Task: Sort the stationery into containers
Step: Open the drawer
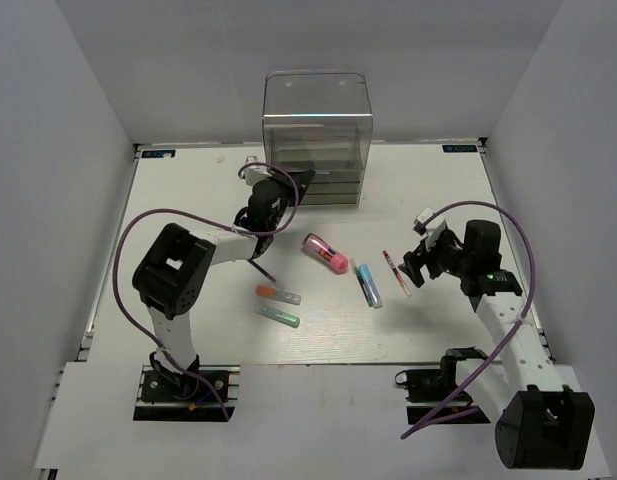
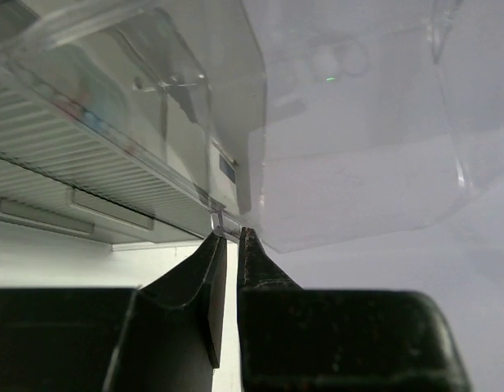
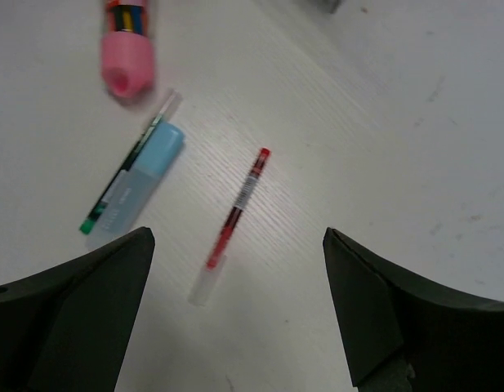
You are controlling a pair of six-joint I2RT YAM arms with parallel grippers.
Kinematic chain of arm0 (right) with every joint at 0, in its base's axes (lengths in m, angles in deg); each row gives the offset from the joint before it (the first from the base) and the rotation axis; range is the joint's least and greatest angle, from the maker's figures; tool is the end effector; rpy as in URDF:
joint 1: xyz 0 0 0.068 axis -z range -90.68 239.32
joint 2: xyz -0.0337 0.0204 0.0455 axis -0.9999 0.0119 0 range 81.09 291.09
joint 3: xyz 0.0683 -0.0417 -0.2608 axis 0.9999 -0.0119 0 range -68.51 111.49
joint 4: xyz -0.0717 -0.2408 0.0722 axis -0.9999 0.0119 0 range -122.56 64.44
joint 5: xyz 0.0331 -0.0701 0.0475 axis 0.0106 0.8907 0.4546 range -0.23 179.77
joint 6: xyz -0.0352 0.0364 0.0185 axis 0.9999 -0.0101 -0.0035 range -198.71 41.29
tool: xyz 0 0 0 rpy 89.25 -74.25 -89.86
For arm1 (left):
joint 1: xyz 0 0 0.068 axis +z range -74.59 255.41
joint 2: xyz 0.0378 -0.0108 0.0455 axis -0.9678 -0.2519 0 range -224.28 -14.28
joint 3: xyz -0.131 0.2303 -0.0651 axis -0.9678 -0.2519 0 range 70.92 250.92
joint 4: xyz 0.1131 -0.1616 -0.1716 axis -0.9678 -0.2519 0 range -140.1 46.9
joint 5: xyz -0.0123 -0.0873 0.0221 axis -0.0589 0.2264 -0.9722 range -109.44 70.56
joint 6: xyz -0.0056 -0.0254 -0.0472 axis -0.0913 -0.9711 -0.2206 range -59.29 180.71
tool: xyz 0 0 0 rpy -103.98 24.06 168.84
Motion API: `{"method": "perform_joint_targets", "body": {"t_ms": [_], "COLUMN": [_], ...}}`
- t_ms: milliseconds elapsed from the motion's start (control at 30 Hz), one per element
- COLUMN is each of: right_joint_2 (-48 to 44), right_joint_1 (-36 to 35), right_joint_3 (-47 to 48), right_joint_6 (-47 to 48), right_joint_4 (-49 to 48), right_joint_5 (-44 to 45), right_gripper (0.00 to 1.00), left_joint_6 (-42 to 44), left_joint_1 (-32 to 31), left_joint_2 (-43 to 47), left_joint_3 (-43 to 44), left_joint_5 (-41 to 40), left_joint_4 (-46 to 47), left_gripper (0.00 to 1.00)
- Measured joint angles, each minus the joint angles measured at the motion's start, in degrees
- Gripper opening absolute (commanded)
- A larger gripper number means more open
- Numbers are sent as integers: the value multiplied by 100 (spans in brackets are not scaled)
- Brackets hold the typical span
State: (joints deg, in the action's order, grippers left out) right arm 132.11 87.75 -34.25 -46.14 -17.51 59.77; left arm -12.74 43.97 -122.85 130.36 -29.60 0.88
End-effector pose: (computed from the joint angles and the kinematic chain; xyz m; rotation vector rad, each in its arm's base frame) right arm 0.1943 0.0232 0.2503 -0.8852 1.8515 0.2223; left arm 0.3602 -0.2129 0.2081 -0.7855 1.6357 -1.2127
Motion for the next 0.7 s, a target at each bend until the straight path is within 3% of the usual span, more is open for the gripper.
{"method": "perform_joint_targets", "body": {"t_ms": [167, 400, 500, 700], "right_joint_2": [284, 802, 1266, 2699], "right_joint_1": [-234, -1117, -1729, -2695], "right_joint_3": [0, 11, 120, 1060], "right_joint_6": [258, 308, 111, -494], "right_joint_4": [214, -33, -264, -595], "right_joint_5": [-828, -855, -409, 494], "right_gripper": [90, 56, 57, 72], "left_joint_6": [155, 380, 444, 494], "left_joint_1": [0, -2, -2, -2], "left_joint_2": [369, 625, 695, 715], "left_joint_3": [-101, -101, -101, -98], "left_joint_5": [157, 278, 308, 313], "left_joint_4": [-177, -304, -348, -393], "left_gripper": [5, 5, 5, 5]}}
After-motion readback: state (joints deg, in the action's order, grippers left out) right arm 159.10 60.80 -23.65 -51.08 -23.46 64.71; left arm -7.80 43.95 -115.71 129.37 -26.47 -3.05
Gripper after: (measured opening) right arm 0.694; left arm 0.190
